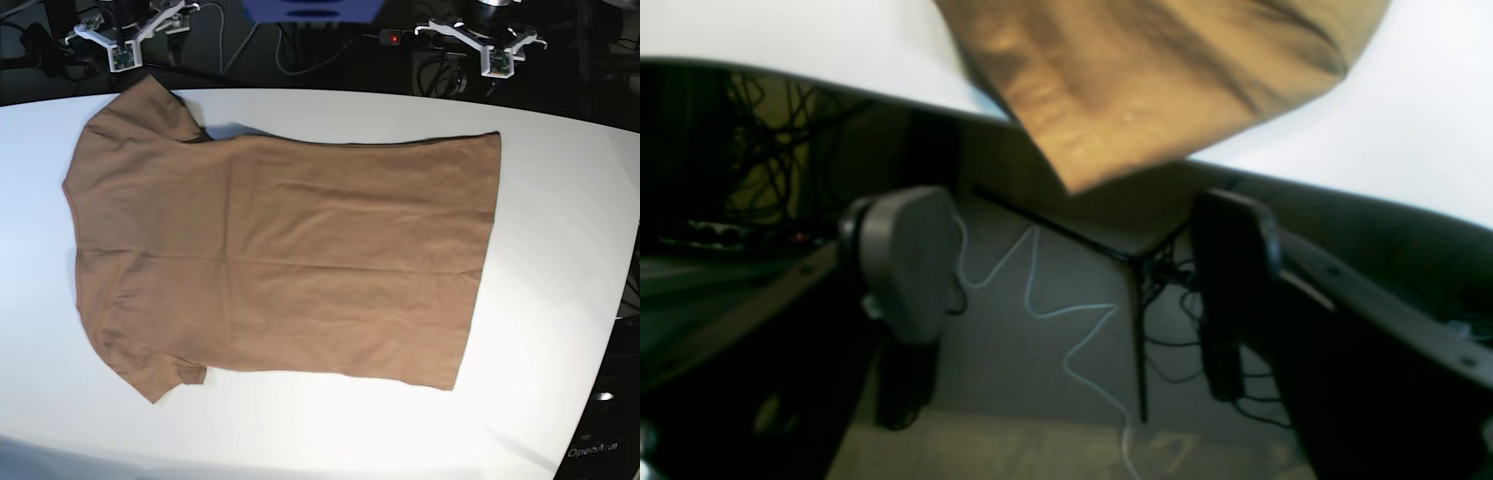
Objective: Fold the T-shirt properly
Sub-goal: 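Lower the right gripper onto the shoulder corner of the tan shirt and grasp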
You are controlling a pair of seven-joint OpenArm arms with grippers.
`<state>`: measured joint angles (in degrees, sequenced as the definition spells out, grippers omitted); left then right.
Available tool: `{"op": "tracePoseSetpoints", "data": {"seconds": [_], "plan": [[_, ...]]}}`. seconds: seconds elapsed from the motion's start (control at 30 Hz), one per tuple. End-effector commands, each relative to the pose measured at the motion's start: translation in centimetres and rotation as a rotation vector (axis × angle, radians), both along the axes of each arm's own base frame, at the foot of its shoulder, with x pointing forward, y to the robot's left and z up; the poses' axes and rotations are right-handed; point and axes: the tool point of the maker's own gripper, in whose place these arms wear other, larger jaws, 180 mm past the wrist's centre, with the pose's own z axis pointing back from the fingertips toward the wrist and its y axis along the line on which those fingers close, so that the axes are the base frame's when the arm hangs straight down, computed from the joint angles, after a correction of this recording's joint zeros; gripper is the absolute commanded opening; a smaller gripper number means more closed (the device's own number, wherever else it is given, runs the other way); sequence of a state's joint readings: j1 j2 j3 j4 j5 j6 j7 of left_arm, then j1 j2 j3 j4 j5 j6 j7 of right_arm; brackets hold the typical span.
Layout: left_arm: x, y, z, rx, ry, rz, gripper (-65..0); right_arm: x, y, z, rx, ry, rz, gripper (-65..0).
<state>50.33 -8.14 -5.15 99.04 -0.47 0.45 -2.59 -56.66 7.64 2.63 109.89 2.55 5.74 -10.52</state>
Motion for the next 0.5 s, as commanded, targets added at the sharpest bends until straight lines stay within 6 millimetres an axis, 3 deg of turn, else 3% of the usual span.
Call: {"op": "tracePoseSetpoints", "data": {"seconds": [0.0, 0.47], "plan": [[0.2, 0.1, 0.8, 0.006, -0.029, -0.003, -39.8, 0.3, -0.1, 0.7, -0.002, -0.027, 0.002, -10.7], [0.8, 0.2, 1.0, 0.007, -0.045, -0.002, -39.8, 1.6, 0.3, 0.8, 0.005, -0.05, 0.022, -10.7]]}}
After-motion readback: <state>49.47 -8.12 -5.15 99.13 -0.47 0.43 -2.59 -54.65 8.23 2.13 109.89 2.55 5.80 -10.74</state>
